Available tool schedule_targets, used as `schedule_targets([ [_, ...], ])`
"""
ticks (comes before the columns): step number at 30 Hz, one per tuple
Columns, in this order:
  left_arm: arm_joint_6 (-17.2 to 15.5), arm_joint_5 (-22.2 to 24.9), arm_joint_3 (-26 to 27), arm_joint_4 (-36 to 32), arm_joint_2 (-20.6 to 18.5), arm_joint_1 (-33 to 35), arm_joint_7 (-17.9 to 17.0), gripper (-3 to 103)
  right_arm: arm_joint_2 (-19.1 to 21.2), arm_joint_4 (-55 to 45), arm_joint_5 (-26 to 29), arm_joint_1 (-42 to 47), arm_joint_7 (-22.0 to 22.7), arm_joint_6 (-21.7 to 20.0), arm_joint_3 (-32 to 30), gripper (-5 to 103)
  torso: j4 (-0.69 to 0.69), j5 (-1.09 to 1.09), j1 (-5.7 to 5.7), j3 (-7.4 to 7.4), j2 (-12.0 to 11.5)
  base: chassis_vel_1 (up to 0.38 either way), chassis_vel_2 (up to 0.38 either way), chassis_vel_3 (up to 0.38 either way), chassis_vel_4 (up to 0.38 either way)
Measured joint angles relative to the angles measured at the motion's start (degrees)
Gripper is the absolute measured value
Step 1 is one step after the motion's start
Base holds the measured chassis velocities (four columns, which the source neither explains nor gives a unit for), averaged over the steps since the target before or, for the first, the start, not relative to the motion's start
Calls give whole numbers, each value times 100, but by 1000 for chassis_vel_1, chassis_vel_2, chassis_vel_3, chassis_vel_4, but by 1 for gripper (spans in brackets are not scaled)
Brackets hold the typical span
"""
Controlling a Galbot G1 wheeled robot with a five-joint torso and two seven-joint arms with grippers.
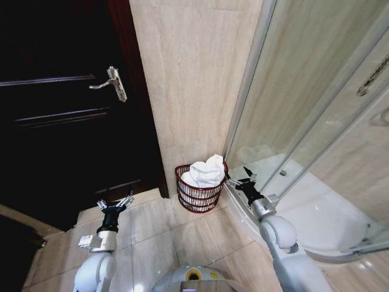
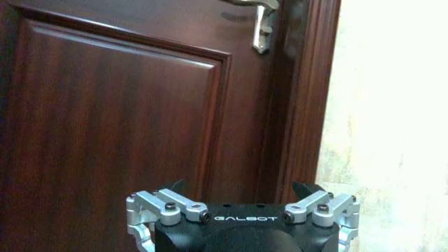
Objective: Discard the used towel into the hamper.
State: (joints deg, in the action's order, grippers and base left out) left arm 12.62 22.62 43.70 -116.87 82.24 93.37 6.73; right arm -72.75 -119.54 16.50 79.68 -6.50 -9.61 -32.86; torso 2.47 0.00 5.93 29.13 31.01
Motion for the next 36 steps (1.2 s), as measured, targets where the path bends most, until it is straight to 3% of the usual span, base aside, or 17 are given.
schedule_targets([
  [12, 182, -1, 22, -32, 17, 16, -28, 100, 42, -58, 118, -2, 106, -75, 38, 100, 1, 0, 3, 1, 0, 54, 63, 64, 55],
  [36, 187, 10, 6, -23, 76, -57, -13, 100, 5, 210, 133, -109, -124, 30, -112, 100, 0, 0, 3, 1, 1, -13, 30, 25, -12],
])
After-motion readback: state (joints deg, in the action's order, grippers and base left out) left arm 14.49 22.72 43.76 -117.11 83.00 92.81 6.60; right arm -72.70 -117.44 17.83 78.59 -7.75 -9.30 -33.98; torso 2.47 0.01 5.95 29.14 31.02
